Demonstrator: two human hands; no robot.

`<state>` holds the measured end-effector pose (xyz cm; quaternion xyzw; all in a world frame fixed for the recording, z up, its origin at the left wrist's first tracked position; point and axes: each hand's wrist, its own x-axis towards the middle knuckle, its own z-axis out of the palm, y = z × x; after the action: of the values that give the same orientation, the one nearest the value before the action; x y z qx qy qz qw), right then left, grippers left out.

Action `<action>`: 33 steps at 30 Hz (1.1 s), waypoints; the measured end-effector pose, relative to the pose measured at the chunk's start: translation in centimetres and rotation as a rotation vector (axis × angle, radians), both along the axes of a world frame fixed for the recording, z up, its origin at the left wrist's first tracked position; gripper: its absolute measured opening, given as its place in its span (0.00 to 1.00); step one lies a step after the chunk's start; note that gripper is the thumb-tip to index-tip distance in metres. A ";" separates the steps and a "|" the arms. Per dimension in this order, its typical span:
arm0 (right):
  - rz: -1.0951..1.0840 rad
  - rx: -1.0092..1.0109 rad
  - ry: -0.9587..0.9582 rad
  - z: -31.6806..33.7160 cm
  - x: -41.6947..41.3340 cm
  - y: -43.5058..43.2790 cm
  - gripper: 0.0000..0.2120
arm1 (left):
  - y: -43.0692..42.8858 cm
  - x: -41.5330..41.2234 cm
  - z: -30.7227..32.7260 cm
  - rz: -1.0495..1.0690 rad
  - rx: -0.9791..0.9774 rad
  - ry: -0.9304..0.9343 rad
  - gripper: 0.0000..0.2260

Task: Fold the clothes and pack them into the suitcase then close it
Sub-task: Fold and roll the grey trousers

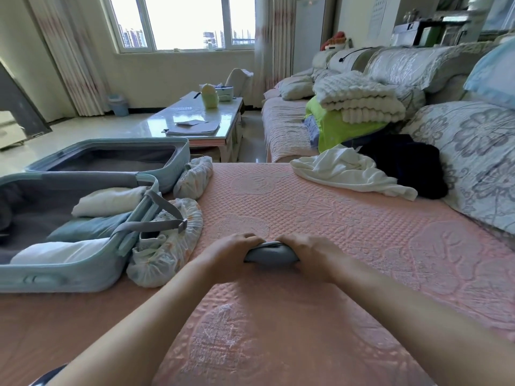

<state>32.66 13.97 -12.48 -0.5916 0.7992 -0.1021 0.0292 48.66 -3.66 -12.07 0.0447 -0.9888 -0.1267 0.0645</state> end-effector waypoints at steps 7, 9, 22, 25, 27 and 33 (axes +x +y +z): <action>0.088 -0.122 -0.055 7.3 3.7 -8.9 0.17 | -7.3 4.8 8.0 0.171 0.013 0.216 0.17; 0.156 -0.139 -0.078 9.5 5.6 -12.6 0.18 | -10.2 7.5 10.0 0.266 0.022 0.266 0.19; 0.583 -0.160 0.337 13.9 22.8 -41.3 0.24 | -26.7 29.0 11.0 0.841 0.076 0.250 0.08; 0.622 -0.135 0.529 13.0 27.2 -46.7 0.24 | -29.1 31.9 9.4 0.974 0.191 0.188 0.07; 0.646 -0.147 0.652 11.6 29.8 -49.9 0.23 | -30.5 33.4 8.1 1.044 0.266 0.142 0.06; 0.738 0.007 0.654 7.9 35.1 -54.8 0.17 | -34.1 35.1 5.4 1.142 0.301 -0.175 0.07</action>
<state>67.71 -40.87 -4.60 -0.8363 0.5039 0.1087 -0.1869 83.76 -37.71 -6.69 0.5883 -0.7811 -0.2067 0.0335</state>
